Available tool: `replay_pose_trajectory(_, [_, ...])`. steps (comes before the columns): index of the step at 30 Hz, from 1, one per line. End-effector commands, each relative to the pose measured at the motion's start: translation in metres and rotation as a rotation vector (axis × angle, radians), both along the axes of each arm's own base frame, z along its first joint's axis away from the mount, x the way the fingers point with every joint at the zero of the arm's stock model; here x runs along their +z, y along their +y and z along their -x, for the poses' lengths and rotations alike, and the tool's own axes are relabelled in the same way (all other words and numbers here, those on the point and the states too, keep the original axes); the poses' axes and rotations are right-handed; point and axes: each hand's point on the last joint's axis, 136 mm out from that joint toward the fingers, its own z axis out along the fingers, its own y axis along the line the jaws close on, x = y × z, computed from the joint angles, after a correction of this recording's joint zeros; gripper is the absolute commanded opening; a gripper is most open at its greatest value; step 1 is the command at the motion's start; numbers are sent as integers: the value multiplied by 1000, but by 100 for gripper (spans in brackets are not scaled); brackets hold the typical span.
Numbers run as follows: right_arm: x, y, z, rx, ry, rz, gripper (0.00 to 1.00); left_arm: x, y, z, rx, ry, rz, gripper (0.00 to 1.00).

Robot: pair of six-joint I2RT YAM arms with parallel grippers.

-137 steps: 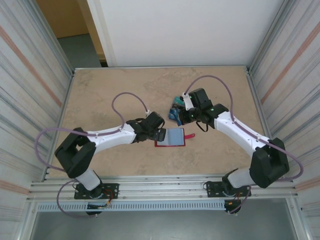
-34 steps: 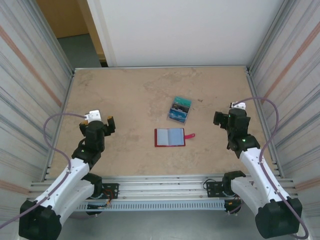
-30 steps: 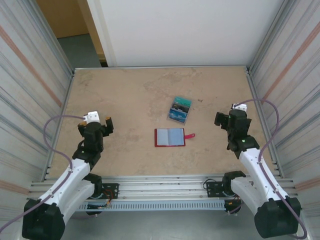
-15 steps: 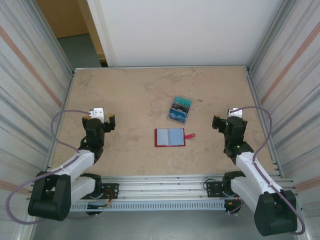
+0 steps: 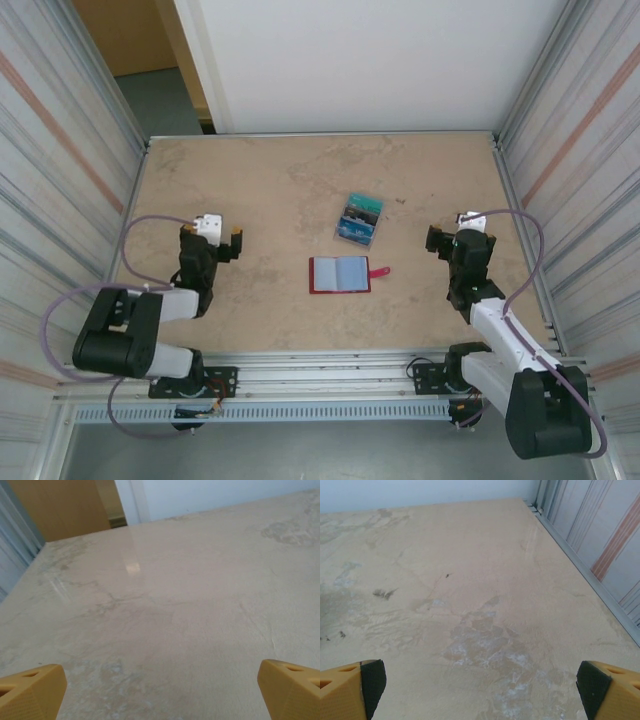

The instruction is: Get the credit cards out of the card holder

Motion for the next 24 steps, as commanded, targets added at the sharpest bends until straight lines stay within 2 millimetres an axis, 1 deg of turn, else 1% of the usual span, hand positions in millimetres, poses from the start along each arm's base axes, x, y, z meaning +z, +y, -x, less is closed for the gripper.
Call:
replay_pose_trajectory(1, [1,0,-3,14,-24,-2,99,8,-1,-2,-31,-75,1,99])
replay_pose_trajectory(3, [0,1,-4,21,-36,-8,99,2,1,-4,-56,-38,40,99])
replay_pose_trajectory(5, [-1,2,-6,33,-52,-15,99,-4,-1,-14,-81,-20,40,99])
replay_pose_trajectory(6, [-1,3,-7,42,-58,-17,99,-9,-4,-17,-96,20,39,99])
replay_pose_trajectory(7, [-2,4,-8,49,-66,-18,99,-11,-3,-18,-116,69,68,99])
replay_pose_trajectory(8, [-1,5,-9,58,-80,-16,99,-10,-2,-22,-140,79,103,99])
replay_pose_trajectory(9, [-6,5,-11,64,-75,-13,99,-12,3,-27,-123,89,128,99])
replay_pose_trajectory(10, [-7,5,-13,71,-86,-7,99,-13,11,-29,-93,108,159,99])
replay_pose_trajectory(13, [-7,6,-17,89,-118,6,99,-12,13,-28,-88,107,168,99])
replay_pose_trajectory(18, [-8,-1,-27,103,-160,-22,99,-13,13,-28,-83,108,163,99])
replay_pose_trajectory(24, [-28,-1,-36,116,-154,-57,99,-12,12,-28,-84,107,162,99])
